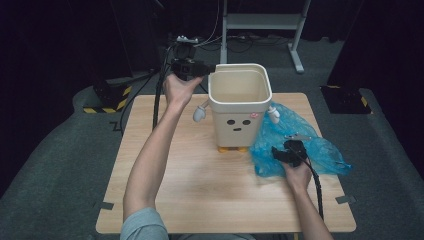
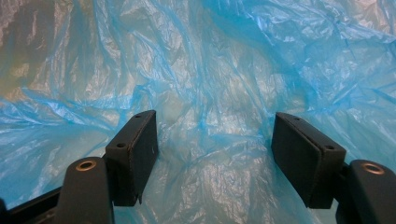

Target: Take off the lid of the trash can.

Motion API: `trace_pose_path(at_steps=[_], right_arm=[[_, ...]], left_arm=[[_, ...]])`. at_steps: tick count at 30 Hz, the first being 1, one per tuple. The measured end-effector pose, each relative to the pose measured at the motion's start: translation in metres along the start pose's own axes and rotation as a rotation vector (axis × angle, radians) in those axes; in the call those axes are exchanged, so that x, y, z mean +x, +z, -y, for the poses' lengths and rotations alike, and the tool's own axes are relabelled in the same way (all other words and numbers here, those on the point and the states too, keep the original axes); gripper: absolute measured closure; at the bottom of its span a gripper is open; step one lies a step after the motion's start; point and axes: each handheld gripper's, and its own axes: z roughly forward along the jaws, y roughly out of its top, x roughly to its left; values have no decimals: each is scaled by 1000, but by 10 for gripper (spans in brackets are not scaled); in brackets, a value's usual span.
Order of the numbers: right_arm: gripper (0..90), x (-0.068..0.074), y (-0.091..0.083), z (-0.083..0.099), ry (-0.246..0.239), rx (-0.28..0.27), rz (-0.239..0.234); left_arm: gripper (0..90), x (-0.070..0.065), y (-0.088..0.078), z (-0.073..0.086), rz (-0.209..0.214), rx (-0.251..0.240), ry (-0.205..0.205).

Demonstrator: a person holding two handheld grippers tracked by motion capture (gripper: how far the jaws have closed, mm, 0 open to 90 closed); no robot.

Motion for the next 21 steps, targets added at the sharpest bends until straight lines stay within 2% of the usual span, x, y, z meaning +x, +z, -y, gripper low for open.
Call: trace_pose_path(at_steps=[3, 8, 13, 21], right_arm=[[316, 0, 0, 0, -7, 0, 5], [317, 1, 0, 0, -10, -2, 6], [317, 0, 0, 0, -8, -2, 5], [318, 1, 0, 0, -10, -4, 8]], left_arm=[[530, -2, 3, -2, -2, 5, 8], [553, -2, 8, -3, -39, 24, 30], [573, -1, 14, -2, -38, 27, 29], [647, -8, 14, -8, -60, 41, 71]])
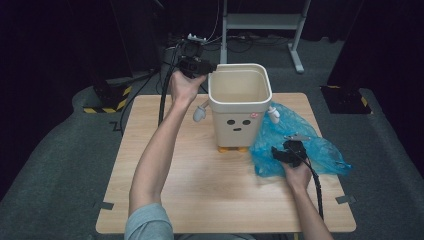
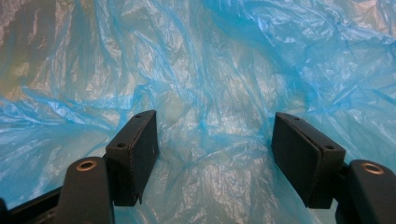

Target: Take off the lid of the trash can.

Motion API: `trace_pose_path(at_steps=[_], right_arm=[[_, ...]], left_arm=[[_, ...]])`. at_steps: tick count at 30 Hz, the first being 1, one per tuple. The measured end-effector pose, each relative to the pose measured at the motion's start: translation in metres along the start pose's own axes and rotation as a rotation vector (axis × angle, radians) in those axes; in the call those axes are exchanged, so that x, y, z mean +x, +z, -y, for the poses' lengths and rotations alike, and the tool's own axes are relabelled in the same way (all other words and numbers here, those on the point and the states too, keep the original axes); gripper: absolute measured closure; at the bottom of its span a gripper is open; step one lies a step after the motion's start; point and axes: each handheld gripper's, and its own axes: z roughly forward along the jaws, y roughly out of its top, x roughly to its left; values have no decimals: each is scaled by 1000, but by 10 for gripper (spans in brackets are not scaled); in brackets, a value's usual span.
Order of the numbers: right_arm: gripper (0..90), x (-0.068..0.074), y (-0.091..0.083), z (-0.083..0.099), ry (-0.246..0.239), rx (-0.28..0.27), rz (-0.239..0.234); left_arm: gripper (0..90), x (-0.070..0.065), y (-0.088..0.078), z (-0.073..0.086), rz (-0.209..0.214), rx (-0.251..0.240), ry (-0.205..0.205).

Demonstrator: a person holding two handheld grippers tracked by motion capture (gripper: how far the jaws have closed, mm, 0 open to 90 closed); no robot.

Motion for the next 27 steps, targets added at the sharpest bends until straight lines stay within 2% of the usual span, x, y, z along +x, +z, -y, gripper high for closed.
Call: trace_pose_path(at_steps=[27], right_arm=[[320, 0, 0, 0, 0, 0, 0]], left_arm=[[764, -4, 10, 0, -43, 36, 49]])
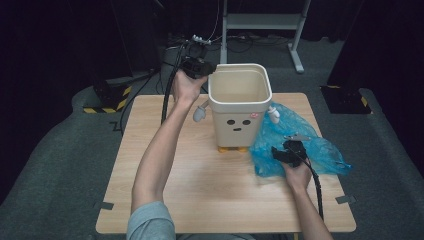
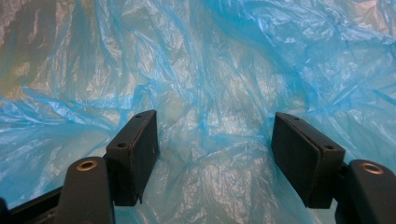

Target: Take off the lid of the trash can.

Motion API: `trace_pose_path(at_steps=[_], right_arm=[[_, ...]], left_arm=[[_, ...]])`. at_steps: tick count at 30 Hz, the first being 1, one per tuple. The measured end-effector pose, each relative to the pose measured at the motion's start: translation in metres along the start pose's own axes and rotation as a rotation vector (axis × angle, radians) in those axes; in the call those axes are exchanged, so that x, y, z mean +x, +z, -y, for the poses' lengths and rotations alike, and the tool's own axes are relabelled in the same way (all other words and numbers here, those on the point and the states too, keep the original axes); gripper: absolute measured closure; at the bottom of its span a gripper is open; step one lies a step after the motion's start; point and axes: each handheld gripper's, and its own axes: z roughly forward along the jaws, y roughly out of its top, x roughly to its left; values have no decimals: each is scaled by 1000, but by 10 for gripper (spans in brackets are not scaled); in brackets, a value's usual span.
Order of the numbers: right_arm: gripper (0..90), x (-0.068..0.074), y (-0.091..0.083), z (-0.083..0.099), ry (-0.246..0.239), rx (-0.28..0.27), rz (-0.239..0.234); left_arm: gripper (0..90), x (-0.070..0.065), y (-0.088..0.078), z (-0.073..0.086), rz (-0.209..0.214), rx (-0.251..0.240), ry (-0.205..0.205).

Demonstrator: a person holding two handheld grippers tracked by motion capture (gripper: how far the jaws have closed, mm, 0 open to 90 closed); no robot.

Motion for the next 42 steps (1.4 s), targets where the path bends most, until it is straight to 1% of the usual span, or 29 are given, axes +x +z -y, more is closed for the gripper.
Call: trace_pose_path(at_steps=[1, 2, 4, 5, 8, 10, 15, 18, 22, 25, 29, 36, 42], right_arm=[[320, 0, 0, 0, 2, 1, -1], [320, 0, 0, 0, 3, 1, -2], [319, 0, 0, 0, 1, 0, 0], [320, 0, 0, 0, 0, 0, 0], [320, 0, 0, 0, -1, 0, 0], [320, 0, 0, 0, 0, 0, -1], [320, 0, 0, 0, -1, -1, 0], [313, 0, 0, 0, 3, 2, 1], [310, 0, 0, 0, 7, 2, 1], [310, 0, 0, 0, 2, 2, 1], [309, 0, 0, 0, 7, 3, 2], [309, 0, 0, 0, 5, 2, 1], [311, -1, 0, 0, 2, 2, 0]], left_arm=[[767, 0, 0, 0, -6, 3, 6], [770, -1, 1, 1, -1, 5, 2], [773, -2, 1, 2, -5, 6, 3], [774, -2, 2, 3, -7, 7, 8], [793, -3, 2, 2, -8, -1, 5], [807, -4, 3, 2, -12, 0, 12], [813, -4, 3, 1, -17, 3, 21], [813, -4, 3, 1, -12, 3, 17], [814, -4, 3, 1, -16, 3, 24], [816, -4, 3, 1, -16, 3, 25], [820, -5, 3, 0, -23, 10, 39], [822, -6, 3, -1, -25, 16, 43], [823, -7, -1, -7, -29, 12, 50]])
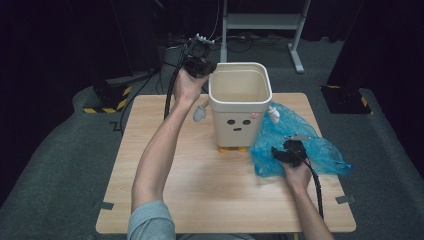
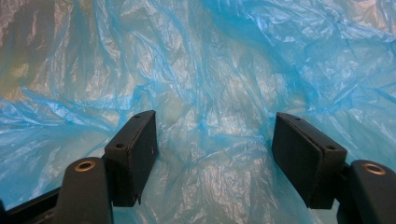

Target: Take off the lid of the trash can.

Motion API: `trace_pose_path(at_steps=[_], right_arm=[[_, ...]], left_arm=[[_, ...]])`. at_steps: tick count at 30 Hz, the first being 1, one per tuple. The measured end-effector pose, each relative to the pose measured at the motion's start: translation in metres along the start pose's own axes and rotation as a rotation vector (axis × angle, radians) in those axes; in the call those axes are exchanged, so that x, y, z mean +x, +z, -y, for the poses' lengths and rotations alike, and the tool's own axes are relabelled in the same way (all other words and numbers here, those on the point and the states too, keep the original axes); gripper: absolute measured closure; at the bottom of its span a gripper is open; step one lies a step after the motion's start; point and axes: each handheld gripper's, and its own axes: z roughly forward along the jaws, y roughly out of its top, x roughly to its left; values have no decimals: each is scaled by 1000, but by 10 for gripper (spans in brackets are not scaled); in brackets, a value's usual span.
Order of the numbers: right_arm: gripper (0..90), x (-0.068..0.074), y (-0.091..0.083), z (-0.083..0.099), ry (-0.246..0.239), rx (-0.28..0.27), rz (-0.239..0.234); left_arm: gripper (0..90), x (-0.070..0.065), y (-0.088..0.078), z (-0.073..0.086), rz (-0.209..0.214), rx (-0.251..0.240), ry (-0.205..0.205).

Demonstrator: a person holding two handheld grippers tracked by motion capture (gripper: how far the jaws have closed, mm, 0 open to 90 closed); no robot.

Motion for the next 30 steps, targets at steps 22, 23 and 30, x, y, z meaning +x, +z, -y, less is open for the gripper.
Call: trace_pose_path(at_steps=[22, 23, 30], right_arm=[[313, 1, 0, 0, 5, 2, 1], [314, 1, 0, 0, 7, 1, 1], [314, 1, 0, 0, 8, 3, 0]], left_arm=[[827, 4, -11, -8, 13, -13, -19], [827, 4, -12, -8, 13, -11, -17], [827, 4, -14, -11, 11, -5, -14]])
